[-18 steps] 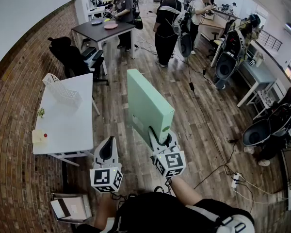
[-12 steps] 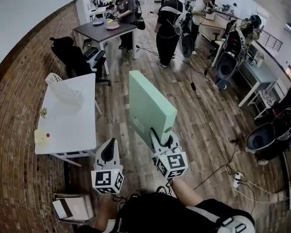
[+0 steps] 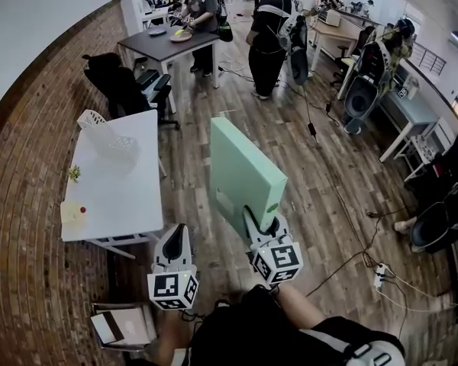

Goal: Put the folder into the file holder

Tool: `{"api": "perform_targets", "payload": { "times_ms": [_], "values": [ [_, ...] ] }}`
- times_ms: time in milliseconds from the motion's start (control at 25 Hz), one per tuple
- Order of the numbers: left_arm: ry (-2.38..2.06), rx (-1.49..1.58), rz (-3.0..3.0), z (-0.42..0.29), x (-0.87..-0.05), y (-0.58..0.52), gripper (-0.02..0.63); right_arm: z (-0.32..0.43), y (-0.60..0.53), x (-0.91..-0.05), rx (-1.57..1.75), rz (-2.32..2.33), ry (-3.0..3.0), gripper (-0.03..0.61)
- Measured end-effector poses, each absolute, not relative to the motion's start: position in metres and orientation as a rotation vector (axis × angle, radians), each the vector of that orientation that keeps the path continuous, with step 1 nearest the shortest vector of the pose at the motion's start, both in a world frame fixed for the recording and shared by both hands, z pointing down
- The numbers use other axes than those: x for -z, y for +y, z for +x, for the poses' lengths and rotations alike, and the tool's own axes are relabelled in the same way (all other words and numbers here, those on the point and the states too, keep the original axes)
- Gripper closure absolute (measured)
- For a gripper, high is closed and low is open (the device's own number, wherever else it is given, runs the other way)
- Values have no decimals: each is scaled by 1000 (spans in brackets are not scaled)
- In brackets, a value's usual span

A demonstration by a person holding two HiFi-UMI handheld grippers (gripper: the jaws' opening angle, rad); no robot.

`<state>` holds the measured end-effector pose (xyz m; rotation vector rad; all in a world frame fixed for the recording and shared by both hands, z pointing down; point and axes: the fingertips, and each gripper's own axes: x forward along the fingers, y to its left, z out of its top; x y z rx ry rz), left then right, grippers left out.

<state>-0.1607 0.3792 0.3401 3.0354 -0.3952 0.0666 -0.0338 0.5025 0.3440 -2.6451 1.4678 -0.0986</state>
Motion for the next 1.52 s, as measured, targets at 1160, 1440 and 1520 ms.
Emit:
{"api": "perform_targets", "payload": {
  "times_ms": [1160,1440,1520],
  "values": [
    [-642,-80,2986,8,-344,275,586,144,377,-338,87,-2460,1749,442],
    [-749,-126,2964,16,-353,252,586,164,346,-345,110,-2391,1819,442],
    [-778,-138,2955,15,-356,240,586,165,333,-347,118,-2370,1837,440]
  ]
}}
